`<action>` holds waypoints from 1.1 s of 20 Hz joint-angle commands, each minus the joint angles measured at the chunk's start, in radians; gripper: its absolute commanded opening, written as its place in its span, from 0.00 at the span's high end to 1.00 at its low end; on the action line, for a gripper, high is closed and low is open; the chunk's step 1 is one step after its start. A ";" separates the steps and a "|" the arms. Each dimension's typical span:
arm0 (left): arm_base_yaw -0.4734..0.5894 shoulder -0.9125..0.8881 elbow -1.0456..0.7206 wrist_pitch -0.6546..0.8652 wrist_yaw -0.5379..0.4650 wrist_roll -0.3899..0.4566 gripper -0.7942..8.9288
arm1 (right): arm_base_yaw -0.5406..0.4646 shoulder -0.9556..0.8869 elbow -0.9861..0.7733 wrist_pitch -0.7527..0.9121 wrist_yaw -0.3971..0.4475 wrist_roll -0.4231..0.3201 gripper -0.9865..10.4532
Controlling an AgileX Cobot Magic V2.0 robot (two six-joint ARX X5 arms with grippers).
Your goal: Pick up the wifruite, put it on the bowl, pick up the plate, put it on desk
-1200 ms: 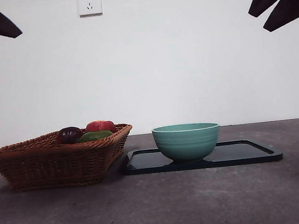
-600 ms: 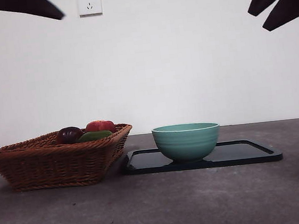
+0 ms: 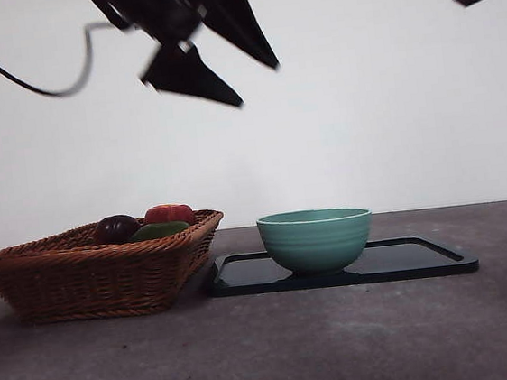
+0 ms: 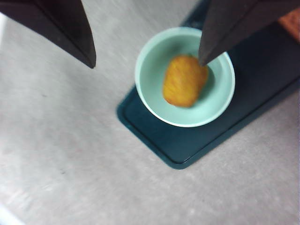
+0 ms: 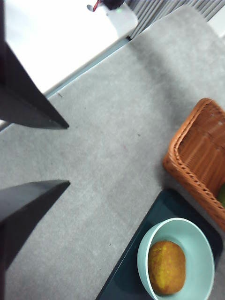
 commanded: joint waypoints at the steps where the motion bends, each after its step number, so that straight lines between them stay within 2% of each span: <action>1: -0.022 0.100 0.077 0.005 -0.013 0.043 0.56 | 0.009 -0.025 0.012 -0.004 -0.005 0.028 0.76; 6: -0.071 0.237 0.145 0.056 -0.145 0.131 0.56 | 0.008 -0.090 0.012 -0.040 -0.005 0.053 0.76; 12: -0.110 0.330 0.145 0.074 -0.191 0.246 0.56 | 0.008 -0.135 0.012 -0.071 0.006 0.069 0.76; 22: -0.123 0.418 0.145 0.107 -0.208 0.283 0.56 | 0.009 -0.136 0.012 -0.100 0.006 0.076 0.76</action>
